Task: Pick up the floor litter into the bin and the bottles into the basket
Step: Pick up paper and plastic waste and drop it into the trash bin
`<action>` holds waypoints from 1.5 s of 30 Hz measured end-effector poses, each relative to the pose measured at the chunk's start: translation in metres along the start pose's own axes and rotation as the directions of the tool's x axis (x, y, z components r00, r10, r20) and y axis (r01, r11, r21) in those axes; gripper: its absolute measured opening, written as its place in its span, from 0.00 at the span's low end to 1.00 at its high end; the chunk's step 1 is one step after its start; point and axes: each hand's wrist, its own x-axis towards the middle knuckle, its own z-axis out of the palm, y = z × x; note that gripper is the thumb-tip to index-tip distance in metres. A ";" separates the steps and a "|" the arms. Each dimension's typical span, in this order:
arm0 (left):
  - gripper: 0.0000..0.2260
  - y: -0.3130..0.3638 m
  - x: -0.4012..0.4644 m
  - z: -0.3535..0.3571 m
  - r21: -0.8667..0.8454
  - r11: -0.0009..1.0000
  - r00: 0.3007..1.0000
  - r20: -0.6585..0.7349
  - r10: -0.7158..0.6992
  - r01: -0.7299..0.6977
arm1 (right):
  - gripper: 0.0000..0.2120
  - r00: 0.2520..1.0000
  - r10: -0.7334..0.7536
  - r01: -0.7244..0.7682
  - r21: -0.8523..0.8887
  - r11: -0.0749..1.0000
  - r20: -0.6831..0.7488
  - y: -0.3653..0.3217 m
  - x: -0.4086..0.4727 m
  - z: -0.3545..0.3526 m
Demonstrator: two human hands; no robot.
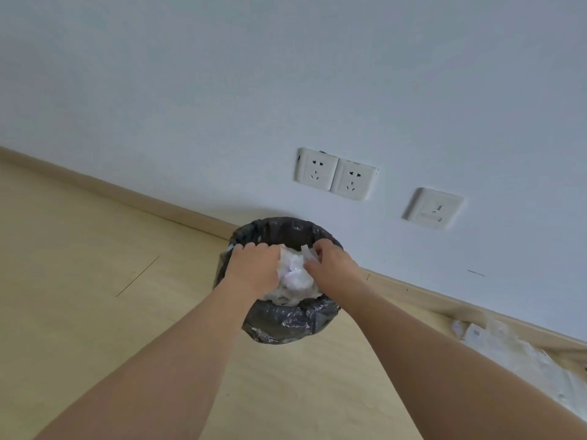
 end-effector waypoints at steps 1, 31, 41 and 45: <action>0.15 -0.006 -0.003 0.004 0.054 0.998 0.998 0.063 -0.012 0.009 | 0.23 0.999 0.012 -0.012 -0.025 1.000 0.039 -0.002 -0.001 0.012; 0.25 0.379 -0.122 0.184 -0.170 0.908 0.663 0.634 0.398 -0.382 | 0.20 0.900 0.375 -0.337 -0.192 0.922 0.220 0.428 -0.211 -0.021; 0.27 0.364 -0.118 0.215 -0.120 0.928 0.720 0.598 0.351 -0.353 | 0.21 0.940 0.256 -0.135 -0.443 0.886 0.224 0.424 -0.181 0.026; 0.18 0.361 -0.107 0.213 -0.112 0.964 0.699 0.669 0.253 -0.242 | 0.16 0.914 0.319 -0.172 -0.473 0.864 0.250 0.417 -0.170 0.027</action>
